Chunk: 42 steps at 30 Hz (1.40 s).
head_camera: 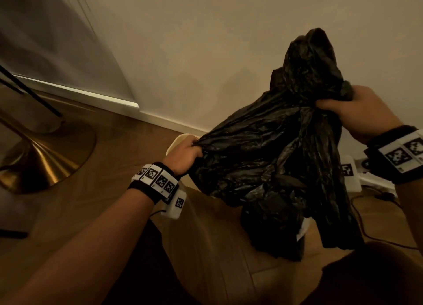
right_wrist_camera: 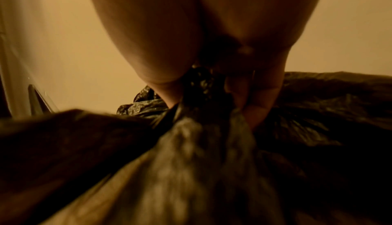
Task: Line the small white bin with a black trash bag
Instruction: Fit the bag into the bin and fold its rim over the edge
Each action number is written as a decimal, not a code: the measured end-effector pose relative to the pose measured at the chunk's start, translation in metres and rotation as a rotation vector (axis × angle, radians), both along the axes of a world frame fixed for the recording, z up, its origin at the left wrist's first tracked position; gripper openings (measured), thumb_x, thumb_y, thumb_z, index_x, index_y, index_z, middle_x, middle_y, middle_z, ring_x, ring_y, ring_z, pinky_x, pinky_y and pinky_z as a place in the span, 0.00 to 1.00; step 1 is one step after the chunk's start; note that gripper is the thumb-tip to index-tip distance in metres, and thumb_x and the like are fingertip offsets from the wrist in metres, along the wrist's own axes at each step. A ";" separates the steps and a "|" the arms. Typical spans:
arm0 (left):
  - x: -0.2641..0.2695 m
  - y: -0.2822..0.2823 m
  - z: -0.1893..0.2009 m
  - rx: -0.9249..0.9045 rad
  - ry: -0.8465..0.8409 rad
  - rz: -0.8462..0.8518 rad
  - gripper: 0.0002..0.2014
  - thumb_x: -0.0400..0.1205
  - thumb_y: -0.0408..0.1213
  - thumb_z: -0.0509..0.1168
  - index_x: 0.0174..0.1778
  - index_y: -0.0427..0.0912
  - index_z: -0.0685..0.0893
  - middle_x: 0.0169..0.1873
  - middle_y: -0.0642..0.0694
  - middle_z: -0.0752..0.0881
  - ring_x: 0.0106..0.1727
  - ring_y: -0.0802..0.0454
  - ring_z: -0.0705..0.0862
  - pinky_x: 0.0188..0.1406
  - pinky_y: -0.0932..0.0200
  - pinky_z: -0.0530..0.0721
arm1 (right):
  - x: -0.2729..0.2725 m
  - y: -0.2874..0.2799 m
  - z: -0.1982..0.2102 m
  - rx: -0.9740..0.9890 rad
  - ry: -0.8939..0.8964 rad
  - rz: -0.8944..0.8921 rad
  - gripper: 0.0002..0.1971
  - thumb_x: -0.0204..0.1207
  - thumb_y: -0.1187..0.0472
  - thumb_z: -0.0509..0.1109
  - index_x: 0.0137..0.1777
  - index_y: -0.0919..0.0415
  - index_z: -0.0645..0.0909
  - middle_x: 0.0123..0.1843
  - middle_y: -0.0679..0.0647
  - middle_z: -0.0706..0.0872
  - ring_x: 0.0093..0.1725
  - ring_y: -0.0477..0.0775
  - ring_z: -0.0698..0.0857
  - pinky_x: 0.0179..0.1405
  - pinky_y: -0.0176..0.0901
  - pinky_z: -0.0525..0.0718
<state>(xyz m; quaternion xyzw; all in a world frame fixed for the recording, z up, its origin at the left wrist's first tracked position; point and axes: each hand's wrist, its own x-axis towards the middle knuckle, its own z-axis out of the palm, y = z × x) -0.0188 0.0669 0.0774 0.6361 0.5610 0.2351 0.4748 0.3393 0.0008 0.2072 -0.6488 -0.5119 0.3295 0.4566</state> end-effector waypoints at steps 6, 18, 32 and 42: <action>-0.018 0.021 0.015 0.354 0.550 -0.292 0.19 0.75 0.48 0.73 0.57 0.40 0.84 0.51 0.44 0.89 0.52 0.44 0.87 0.49 0.52 0.84 | -0.026 0.019 0.020 0.079 0.053 -0.034 0.13 0.74 0.63 0.75 0.58 0.54 0.88 0.55 0.52 0.92 0.54 0.54 0.91 0.61 0.58 0.87; -0.053 0.060 0.027 0.245 0.238 -0.130 0.43 0.66 0.62 0.77 0.71 0.46 0.69 0.60 0.55 0.79 0.56 0.56 0.79 0.59 0.52 0.81 | -0.090 0.044 0.052 0.183 -0.066 -0.042 0.16 0.73 0.59 0.75 0.60 0.60 0.88 0.55 0.52 0.92 0.54 0.51 0.91 0.58 0.55 0.89; -0.052 0.097 0.008 0.052 -0.062 0.096 0.23 0.73 0.46 0.64 0.65 0.51 0.80 0.59 0.47 0.87 0.60 0.45 0.84 0.64 0.42 0.82 | -0.126 0.084 0.025 0.248 -0.257 0.130 0.07 0.78 0.66 0.73 0.54 0.64 0.86 0.47 0.52 0.89 0.42 0.29 0.85 0.41 0.25 0.81; -0.023 0.110 0.025 -0.116 -0.080 -0.031 0.22 0.75 0.35 0.58 0.64 0.41 0.61 0.48 0.47 0.75 0.51 0.49 0.79 0.37 0.61 0.77 | -0.096 0.105 0.020 0.183 -0.252 0.073 0.15 0.75 0.61 0.76 0.56 0.63 0.75 0.47 0.50 0.82 0.43 0.43 0.82 0.40 0.35 0.81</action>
